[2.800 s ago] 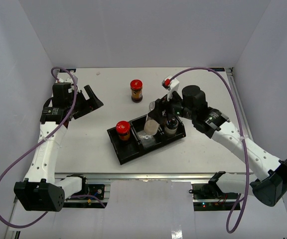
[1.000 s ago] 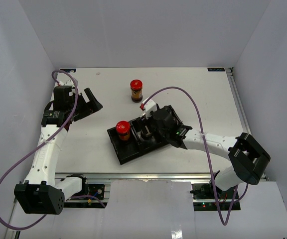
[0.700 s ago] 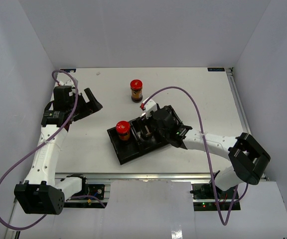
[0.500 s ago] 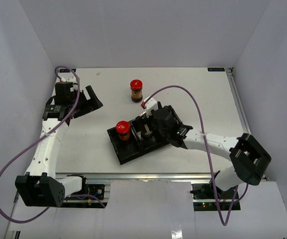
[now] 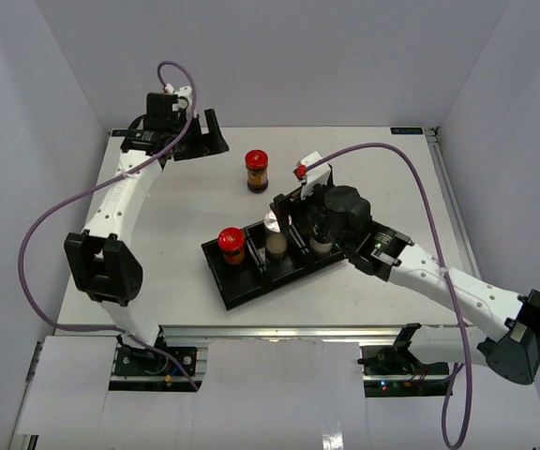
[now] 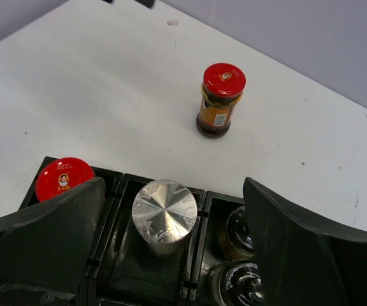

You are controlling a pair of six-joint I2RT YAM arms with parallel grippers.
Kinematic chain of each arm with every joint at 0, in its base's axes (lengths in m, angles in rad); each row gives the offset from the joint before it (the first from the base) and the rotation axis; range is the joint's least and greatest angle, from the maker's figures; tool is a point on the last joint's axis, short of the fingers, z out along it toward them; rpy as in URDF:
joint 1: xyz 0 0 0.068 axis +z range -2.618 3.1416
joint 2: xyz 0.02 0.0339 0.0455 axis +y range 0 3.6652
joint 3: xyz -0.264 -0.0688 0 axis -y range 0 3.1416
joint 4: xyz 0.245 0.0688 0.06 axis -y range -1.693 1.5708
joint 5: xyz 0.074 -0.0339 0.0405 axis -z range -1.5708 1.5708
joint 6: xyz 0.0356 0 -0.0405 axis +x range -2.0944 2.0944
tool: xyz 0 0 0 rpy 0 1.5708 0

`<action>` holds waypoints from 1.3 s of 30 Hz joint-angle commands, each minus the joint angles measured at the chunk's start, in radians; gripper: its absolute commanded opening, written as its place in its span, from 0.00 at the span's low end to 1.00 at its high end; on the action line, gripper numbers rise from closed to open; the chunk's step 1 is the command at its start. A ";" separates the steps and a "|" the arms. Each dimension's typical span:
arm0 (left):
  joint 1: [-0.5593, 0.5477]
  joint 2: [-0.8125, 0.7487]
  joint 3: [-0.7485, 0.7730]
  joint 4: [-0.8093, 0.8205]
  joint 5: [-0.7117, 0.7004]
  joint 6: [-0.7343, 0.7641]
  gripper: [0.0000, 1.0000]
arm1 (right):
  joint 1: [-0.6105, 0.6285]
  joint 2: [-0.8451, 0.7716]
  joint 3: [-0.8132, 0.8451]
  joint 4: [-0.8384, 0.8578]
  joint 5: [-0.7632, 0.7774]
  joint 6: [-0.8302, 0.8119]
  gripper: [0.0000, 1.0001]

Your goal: Organize the condiment bottles

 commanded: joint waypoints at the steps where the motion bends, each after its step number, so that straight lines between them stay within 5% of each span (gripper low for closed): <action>1: -0.082 0.168 0.225 -0.043 -0.002 0.058 0.98 | 0.001 -0.112 0.042 -0.109 0.018 0.001 0.96; 8: -0.139 0.423 0.506 -0.114 -0.020 0.077 0.98 | -0.005 -0.261 -0.023 -0.117 0.047 -0.019 0.97; 39: -0.286 0.620 0.541 -0.058 -0.291 0.197 0.94 | -0.012 -0.389 -0.077 -0.086 0.101 -0.049 0.98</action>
